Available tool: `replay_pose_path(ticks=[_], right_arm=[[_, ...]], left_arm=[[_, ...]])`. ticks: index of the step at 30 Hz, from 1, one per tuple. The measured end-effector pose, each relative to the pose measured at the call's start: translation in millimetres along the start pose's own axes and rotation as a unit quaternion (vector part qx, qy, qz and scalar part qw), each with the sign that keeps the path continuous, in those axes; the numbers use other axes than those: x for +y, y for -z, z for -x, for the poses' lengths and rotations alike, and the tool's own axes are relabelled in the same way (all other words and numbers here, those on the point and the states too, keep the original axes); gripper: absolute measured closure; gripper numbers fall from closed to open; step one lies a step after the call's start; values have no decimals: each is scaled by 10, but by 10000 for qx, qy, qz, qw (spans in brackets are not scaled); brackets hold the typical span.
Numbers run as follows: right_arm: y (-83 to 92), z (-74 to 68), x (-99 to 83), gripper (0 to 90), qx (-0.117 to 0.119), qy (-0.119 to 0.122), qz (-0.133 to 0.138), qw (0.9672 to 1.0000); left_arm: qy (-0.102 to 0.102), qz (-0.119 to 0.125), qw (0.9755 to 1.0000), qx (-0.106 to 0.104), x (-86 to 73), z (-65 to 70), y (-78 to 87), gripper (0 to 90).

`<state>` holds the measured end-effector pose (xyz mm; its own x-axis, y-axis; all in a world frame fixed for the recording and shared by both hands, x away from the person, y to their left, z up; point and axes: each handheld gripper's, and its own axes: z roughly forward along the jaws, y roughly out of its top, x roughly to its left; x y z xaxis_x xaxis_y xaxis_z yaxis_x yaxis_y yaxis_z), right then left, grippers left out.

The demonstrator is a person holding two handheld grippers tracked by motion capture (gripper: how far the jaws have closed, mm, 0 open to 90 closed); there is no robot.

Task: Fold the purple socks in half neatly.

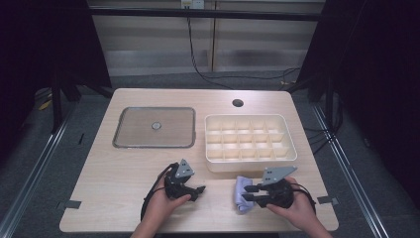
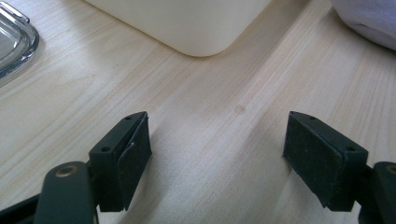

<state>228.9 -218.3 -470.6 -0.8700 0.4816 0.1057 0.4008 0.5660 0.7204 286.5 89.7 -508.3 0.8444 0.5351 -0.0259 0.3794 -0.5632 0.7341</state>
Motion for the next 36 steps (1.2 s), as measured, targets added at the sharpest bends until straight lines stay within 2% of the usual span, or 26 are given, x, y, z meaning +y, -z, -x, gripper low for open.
replay_pose_path(ticks=[2,5,16,19,21,27,36], right_arm=[[-117,-27,39,692,40,87,-109,9999],[-210,-46,96,693,103,102,-134,9998],[-320,-72,133,673,178,184,-139,9996],[-317,-87,157,701,158,296,-72,9994],[-315,-111,168,703,256,298,-22,9992],[-364,-131,121,721,279,353,-237,9987],[-177,-62,32,678,211,159,-324,9991]], left_arm=[[-1,-2,10000,0,0,0,0,226],[-2,-3,10000,-9,0,0,-1,223],[16,1,10000,-11,1,5,-3,218],[14,0,10000,-10,1,5,-3,217],[15,1,10000,-11,1,5,-4,217],[16,3,10000,-11,1,6,-4,217],[19,1,10000,-17,1,5,-4,217]])
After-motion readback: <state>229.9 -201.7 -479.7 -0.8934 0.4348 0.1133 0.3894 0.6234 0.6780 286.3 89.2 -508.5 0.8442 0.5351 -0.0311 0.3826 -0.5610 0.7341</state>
